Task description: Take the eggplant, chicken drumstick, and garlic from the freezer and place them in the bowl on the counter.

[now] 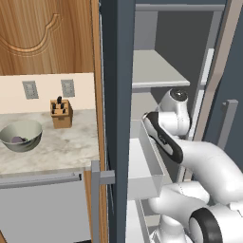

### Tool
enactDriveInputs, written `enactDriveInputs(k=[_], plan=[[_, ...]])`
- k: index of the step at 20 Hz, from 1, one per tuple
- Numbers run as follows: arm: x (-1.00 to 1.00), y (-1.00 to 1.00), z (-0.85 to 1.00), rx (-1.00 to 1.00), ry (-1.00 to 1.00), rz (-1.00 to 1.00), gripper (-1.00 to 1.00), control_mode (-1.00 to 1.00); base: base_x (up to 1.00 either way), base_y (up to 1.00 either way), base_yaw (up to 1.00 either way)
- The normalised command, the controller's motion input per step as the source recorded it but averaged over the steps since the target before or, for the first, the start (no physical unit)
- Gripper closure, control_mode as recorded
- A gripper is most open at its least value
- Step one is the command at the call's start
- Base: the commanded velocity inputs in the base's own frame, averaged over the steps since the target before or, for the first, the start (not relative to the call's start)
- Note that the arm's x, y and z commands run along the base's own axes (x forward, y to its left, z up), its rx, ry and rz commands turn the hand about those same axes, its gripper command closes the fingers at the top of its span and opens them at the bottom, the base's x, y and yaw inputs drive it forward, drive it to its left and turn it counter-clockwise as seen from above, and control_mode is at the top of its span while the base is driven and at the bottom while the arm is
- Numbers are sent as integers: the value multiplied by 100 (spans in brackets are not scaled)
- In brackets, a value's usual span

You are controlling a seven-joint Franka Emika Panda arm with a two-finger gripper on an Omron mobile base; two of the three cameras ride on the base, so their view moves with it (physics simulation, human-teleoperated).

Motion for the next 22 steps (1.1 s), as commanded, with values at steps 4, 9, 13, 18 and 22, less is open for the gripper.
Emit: enactDriveInputs(k=[4,9,13,18,22], plan=[[50,0,-12,0,0,0,-100,-100,0,0,0],[42,0,-6,0,0,-1,-100,-100,0,0,0],[33,-1,-2,0,0,-1,-100,-100,0,0,0],[20,-5,-13,0,0,0,-100,-100,0,0,0],[17,-11,-29,0,0,0,-100,-100,0,0,0]])
